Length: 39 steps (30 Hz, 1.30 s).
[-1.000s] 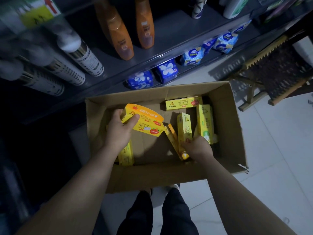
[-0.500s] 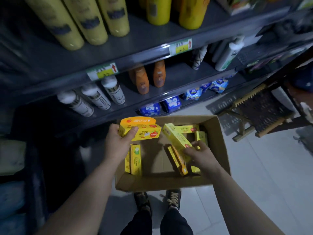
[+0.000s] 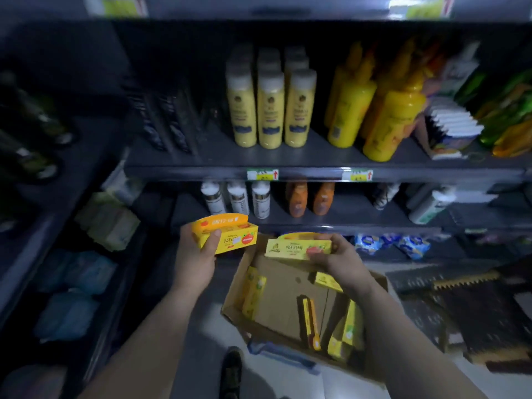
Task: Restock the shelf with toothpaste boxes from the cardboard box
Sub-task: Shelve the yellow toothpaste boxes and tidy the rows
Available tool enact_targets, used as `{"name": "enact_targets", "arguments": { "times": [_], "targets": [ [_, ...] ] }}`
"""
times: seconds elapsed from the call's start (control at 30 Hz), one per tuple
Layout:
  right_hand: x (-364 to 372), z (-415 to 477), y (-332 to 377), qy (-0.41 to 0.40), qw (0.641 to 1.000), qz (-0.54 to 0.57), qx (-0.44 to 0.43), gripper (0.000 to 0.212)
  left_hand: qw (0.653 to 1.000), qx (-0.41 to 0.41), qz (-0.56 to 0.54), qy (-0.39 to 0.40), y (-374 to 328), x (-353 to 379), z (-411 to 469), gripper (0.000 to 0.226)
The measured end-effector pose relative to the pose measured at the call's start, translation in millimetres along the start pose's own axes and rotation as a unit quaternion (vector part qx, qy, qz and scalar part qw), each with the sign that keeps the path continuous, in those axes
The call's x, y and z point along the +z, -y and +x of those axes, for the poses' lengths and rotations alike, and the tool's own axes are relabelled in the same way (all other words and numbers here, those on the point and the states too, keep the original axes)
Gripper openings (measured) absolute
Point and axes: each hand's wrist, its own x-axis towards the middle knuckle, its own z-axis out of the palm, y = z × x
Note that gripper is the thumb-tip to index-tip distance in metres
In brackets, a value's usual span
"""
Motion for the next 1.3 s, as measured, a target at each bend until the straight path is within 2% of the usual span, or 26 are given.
{"name": "enact_targets", "arguments": {
  "times": [0.13,0.43,0.67,0.83,1.03,1.3],
  "targets": [
    [13,-18,28,0.039,0.995,-0.055,-0.067,0.023,0.994,-0.014,-0.022,-0.102,-4,-41,-40,0.033],
    [94,-67,81,0.195,0.962,-0.064,-0.183,0.040,0.954,-0.052,-0.060,-0.288,5,-148,-142,0.039],
    [184,-146,116,0.335,0.910,-0.060,-0.236,0.068,0.901,-0.046,-0.090,-0.421,3,-228,-220,0.039],
    [248,-217,122,0.413,0.869,-0.063,-0.267,0.049,0.855,-0.027,-0.090,-0.510,3,-287,-286,0.034],
    [310,-325,103,0.489,0.819,-0.049,-0.296,0.041,0.803,-0.004,-0.063,-0.592,7,-350,-391,0.029],
    [369,-485,57,0.583,0.758,-0.040,-0.290,0.032,0.729,-0.030,-0.065,-0.681,31,-430,-562,0.032]
  ]
}}
